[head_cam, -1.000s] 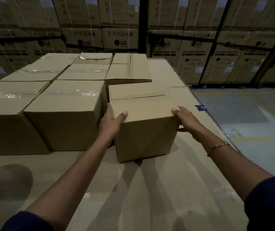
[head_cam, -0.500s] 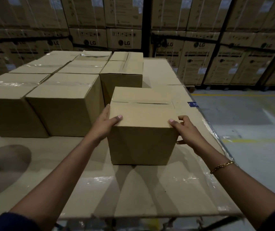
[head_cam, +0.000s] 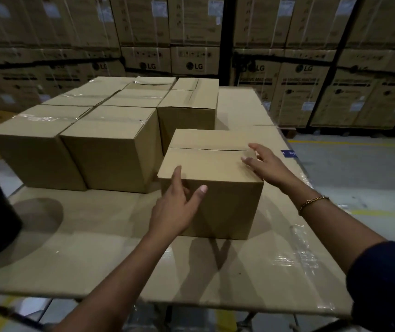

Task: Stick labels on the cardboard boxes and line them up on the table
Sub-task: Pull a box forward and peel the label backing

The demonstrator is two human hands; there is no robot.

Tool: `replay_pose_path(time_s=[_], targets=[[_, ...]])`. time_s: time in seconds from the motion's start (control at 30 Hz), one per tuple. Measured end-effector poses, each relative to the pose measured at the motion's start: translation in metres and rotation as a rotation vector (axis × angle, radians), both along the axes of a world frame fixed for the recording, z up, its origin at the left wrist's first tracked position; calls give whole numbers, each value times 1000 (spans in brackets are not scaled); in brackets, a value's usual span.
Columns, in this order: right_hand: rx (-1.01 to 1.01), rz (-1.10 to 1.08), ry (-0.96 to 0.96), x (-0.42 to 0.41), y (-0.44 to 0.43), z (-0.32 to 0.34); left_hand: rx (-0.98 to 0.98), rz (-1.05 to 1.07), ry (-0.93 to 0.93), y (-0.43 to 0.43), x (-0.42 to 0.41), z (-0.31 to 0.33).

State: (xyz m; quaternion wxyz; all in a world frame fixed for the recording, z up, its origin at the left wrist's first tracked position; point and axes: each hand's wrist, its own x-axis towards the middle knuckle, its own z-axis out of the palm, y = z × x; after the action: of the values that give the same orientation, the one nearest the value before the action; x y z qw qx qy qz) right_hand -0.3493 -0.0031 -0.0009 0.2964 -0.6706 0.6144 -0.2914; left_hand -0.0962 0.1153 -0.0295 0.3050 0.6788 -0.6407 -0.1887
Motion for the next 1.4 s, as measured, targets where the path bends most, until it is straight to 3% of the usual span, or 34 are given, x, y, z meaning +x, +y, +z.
replay_pose_path(time_s=[0.33, 0.5, 0.6, 0.7, 0.83, 1.07, 1.23, 1.4], targets=[[-230, 56, 456, 20, 30, 8, 288, 126, 140, -53, 50, 21], [-263, -6, 286, 6, -25, 21, 219, 88, 220, -36, 24, 32], [-107, -1, 222, -4, -68, 26, 259, 8, 507, -1, -19, 27], [118, 140, 79, 1, -87, 24, 225, 74, 611, 3, -37, 20], [155, 237, 108, 13, -84, 10, 222, 146, 557, -20, -29, 11], [-79, 39, 348, 21, -14, 10, -41, 313, 285, -70, 33, 2], [-152, 21, 611, 36, 50, 7, -146, 197, 267, -110, 62, 4], [-169, -43, 642, 25, 36, 4, -66, 190, 239, -113, 65, 5]])
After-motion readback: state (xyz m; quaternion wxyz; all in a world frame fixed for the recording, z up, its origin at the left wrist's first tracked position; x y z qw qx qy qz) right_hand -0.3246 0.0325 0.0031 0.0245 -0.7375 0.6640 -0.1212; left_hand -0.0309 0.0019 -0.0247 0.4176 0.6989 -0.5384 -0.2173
